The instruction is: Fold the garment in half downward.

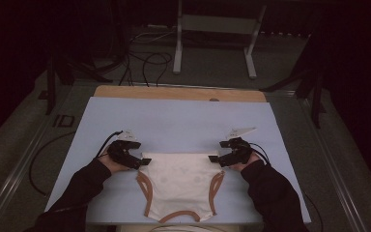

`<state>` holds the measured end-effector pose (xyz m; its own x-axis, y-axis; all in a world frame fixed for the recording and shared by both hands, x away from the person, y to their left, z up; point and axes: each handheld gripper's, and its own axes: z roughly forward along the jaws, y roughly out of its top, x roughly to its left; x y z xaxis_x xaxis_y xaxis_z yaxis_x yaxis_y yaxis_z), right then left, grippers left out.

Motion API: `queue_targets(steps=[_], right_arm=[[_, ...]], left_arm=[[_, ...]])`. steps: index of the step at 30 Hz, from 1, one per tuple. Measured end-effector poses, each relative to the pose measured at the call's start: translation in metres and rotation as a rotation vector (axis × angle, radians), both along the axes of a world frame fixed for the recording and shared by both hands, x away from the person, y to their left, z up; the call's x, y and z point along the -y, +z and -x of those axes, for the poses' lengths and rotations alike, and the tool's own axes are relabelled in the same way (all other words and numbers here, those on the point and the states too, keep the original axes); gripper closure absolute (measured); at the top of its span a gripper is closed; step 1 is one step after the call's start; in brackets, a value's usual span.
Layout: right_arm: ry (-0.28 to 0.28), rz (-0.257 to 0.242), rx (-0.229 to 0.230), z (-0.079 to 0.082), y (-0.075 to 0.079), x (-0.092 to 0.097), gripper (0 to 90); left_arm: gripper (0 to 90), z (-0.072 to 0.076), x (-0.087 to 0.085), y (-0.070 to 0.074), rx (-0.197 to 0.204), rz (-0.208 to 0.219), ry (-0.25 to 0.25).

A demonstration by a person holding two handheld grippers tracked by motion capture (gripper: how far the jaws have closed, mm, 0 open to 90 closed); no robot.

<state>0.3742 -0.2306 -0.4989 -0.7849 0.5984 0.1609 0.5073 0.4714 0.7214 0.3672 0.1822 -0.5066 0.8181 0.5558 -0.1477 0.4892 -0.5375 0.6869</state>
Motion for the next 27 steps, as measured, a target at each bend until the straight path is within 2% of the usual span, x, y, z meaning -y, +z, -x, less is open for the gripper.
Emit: queue_targets(steps=[5,7,9,10,13,16,18,23,24,25,27], right_arm=[[-0.001,0.046,-0.009,-0.004,-0.011,0.002,27.6],[0.007,0.085,-0.001,-0.004,-0.013,0.001,33.5],[0.007,0.096,-0.001,-0.005,-0.015,0.001,38.5],[0.010,0.104,-0.006,-0.005,-0.016,0.000,40.7],[0.016,0.119,-0.002,-0.005,-0.018,-0.002,46.9],[0.014,0.120,-0.006,-0.006,-0.017,-0.002,51.4],[0.018,0.134,-0.001,-0.005,-0.017,-0.004,61.2],[0.027,0.130,-0.029,-0.004,-0.015,-0.004,82.0],[0.033,0.133,-0.026,-0.004,-0.015,-0.004,83.4],[0.033,0.135,-0.028,-0.003,-0.015,-0.005,84.9],[0.037,0.141,-0.023,-0.004,-0.014,-0.005,86.1]], left_arm=[[21.0,-0.002,0.000,-0.006,0.003,-0.032,-0.004],[27.2,-0.002,0.001,-0.008,0.018,-0.062,0.002],[35.4,-0.002,0.002,-0.011,0.021,-0.069,-0.002],[36.6,-0.002,0.002,-0.011,0.028,-0.072,0.001],[44.5,-0.003,0.001,-0.011,0.017,-0.054,0.001],[48.5,-0.002,0.002,-0.011,0.019,-0.062,-0.004],[55.6,-0.001,0.003,-0.010,0.015,-0.073,-0.016],[67.5,-0.002,0.000,-0.009,-0.014,-0.053,-0.017],[70.2,-0.002,0.000,-0.009,-0.023,-0.051,-0.021],[76.9,-0.003,0.000,-0.009,-0.037,-0.044,-0.030],[83.6,-0.002,0.001,-0.009,-0.036,-0.042,-0.032]])
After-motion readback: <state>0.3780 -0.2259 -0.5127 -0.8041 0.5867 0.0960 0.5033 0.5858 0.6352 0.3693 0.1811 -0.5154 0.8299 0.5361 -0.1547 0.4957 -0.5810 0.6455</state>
